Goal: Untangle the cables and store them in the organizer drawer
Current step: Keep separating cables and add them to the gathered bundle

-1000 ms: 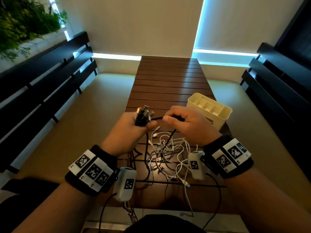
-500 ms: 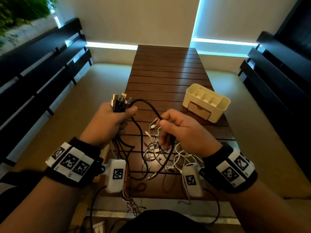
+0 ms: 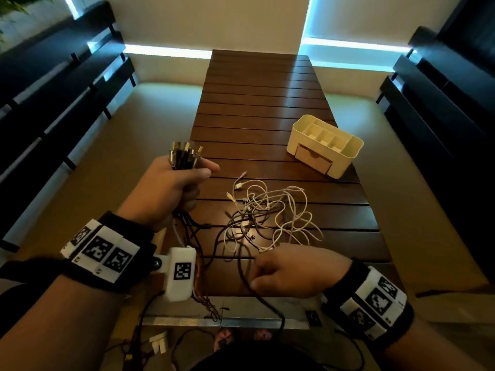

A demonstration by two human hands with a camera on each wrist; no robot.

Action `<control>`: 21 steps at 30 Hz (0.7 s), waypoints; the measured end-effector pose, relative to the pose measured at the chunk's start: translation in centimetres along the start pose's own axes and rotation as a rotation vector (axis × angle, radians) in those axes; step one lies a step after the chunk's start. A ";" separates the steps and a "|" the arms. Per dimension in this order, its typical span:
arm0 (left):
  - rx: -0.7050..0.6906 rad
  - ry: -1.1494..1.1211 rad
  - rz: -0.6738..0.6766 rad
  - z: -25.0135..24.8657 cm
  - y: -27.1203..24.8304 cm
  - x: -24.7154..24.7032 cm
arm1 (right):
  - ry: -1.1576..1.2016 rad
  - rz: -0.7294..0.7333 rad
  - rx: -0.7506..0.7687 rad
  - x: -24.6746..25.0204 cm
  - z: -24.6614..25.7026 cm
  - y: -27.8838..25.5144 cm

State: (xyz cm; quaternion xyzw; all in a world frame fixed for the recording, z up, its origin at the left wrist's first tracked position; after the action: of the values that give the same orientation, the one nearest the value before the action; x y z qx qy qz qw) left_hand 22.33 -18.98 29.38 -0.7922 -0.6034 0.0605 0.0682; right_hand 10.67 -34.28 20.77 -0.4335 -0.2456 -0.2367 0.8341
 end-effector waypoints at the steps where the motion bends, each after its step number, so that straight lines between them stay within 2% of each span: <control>1: 0.001 -0.012 0.013 0.0 -0.1 -0.6 | -0.032 -0.034 -0.051 0.5 -0.8 -0.1; 4: 0.002 -0.085 0.074 -0.2 -0.6 -2.9 | 0.158 -0.301 -0.056 3.8 -1.2 -0.9; 6: -0.002 -0.147 0.129 -0.5 -1.2 -4.7 | 0.337 -0.506 0.060 6.1 -0.5 -1.3; 8: -0.021 -0.217 0.183 -1.0 -1.7 -6.4 | 0.433 -0.551 0.190 7.1 0.9 -1.0; 12: -0.102 -0.349 0.186 -2.9 -2.2 -7.4 | 0.530 -0.400 0.282 5.5 3.3 1.1; 16: -0.137 -0.395 0.131 -3.7 -1.9 -6.0 | 0.608 -0.218 0.328 2.4 5.1 3.1; 20: -0.095 -0.403 0.059 -2.2 -1.8 -4.1 | 0.965 0.090 0.293 -0.3 6.0 2.7; 21: -0.082 -0.406 0.037 -1.8 -1.7 -3.6 | 1.007 0.125 0.289 -0.3 6.1 2.3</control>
State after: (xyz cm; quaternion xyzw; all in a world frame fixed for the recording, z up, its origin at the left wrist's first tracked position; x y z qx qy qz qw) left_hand 20.07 -22.04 31.48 -0.7768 -0.5922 0.1955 -0.0880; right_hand 10.58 -27.88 22.24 -0.1605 0.1820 -0.3293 0.9125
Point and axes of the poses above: each hand's wrist, its own y-axis towards the middle knuckle, its own x-axis out of the back of the hand, z = x × y, the point moved 10 cm from there along y, towards the middle knuckle, and after that the axes turned 3 degrees about x, right-handed, at the moved point
